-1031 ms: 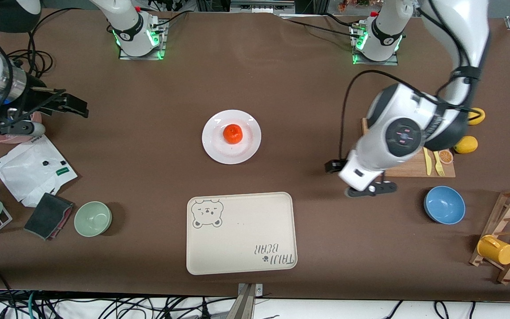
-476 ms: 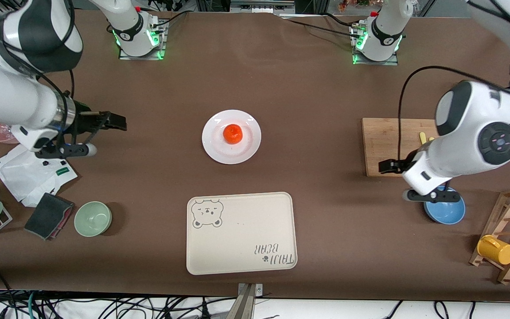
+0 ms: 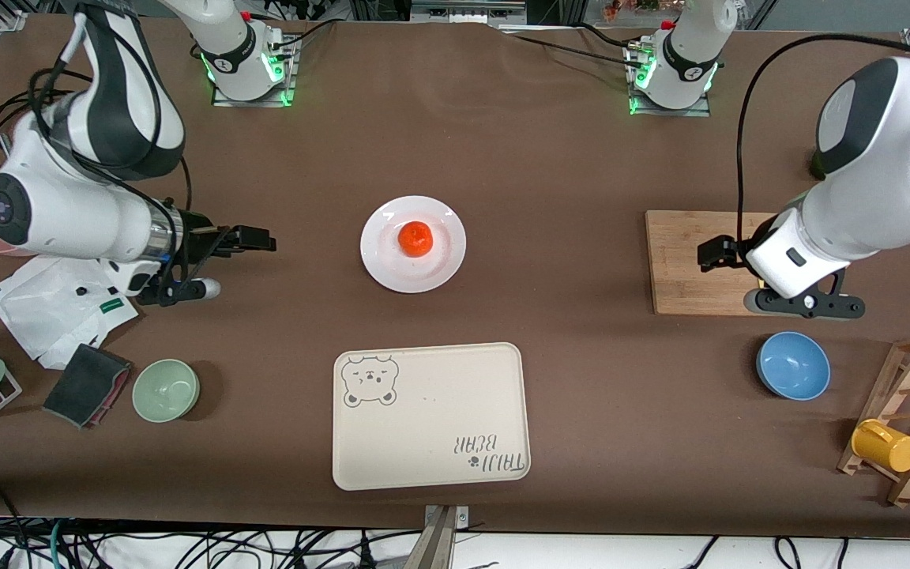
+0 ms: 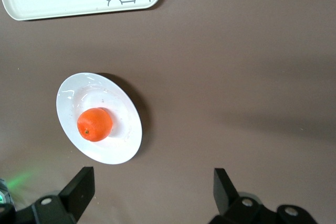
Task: Place orange and plate with both arms
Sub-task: 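Raise the left gripper away while the right gripper reaches the plate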
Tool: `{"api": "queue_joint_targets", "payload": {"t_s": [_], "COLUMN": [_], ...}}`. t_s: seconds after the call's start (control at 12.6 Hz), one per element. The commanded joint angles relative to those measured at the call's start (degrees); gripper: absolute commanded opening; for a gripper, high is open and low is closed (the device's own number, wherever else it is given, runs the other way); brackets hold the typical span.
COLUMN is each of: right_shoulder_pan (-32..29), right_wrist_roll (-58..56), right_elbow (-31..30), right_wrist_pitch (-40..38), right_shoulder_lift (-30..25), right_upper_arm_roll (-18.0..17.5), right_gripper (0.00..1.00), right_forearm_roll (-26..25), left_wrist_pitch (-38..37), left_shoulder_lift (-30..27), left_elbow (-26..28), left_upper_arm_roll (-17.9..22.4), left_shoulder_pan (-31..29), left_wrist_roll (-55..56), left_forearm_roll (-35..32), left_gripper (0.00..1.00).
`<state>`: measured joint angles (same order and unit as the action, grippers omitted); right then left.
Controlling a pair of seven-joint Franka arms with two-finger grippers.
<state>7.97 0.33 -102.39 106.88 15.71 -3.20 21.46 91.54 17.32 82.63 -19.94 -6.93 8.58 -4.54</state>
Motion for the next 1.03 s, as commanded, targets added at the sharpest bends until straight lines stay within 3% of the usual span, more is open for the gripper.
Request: {"api": "queue_joint_targets", "payload": {"t_s": [0.0,0.16,0.48,0.95], "right_shoulder_pan": [0.03,0.03,0.03,0.11], "right_wrist_roll": [-1.91,-4.54,-18.92,-33.26], "right_elbow": [-10.61,-15.97,-23.63,-28.57], "right_wrist_pitch": [9.97,17.01,24.5,31.28], "right_shoulder_lift": [-3.76,-3.76,-2.0,2.38], "right_upper_arm_roll": [-3.03,-5.41,-7.26,-10.69], "right_gripper": [1.0,1.0,1.0,1.0], "right_forearm_roll": [2.36,6.73,23.94,40.82], "left_wrist_pitch": [-1.01,-2.06,-2.07,-2.85], "left_shoulder_lift": [-2.72,-2.99,-2.99,-4.13], "left_elbow": [1.3,1.22,1.3,1.21], "left_upper_arm_roll": [-0.01,-0.01,0.08,-0.09], "left_shoulder_pan": [-0.45,-0.37,-0.1,-0.71], "left_wrist_roll": [-1.2,-1.29,-1.2,-1.29], "left_forearm_roll": [1.2,1.2,1.2,1.2], "left_gripper": [1.0,1.0,1.0,1.0]}}
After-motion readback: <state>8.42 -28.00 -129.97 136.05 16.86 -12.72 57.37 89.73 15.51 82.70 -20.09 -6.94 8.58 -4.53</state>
